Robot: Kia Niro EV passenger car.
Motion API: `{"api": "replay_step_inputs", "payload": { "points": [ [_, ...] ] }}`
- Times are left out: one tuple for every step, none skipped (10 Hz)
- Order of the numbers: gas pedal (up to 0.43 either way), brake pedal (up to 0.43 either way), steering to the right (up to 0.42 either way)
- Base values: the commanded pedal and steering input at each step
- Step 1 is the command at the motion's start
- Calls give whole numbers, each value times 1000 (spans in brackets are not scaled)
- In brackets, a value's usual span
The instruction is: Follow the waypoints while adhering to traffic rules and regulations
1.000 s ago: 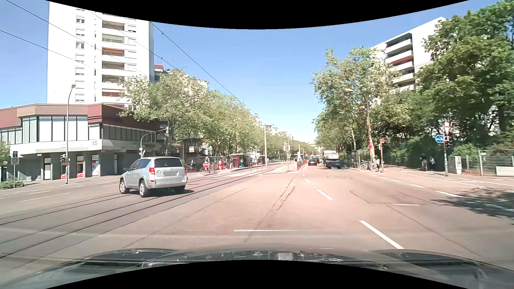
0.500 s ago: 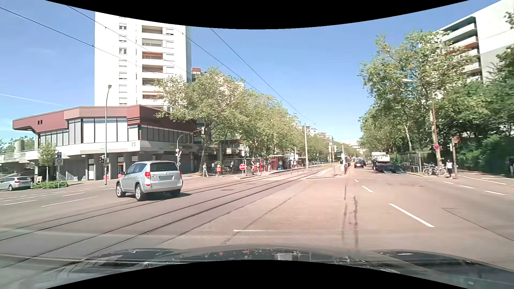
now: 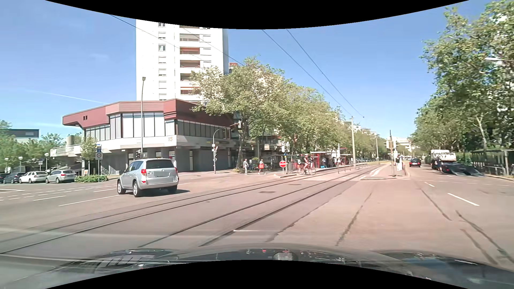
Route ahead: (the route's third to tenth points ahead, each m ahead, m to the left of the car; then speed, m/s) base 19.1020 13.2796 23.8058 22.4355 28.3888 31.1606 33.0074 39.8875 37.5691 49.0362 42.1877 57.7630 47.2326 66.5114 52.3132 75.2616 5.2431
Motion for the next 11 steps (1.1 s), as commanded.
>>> {"api": "replay_step_inputs", "payload": {
  "points": [
    [59, 0, -253],
    [59, 0, -249],
    [59, 0, -245],
    [59, 0, -238],
    [59, 0, -229],
    [47, 0, -218],
    [47, 0, -211],
    [47, 0, -208],
    [47, 0, -205],
    [47, 0, -205],
    [47, 0, -204]
  ]
}}
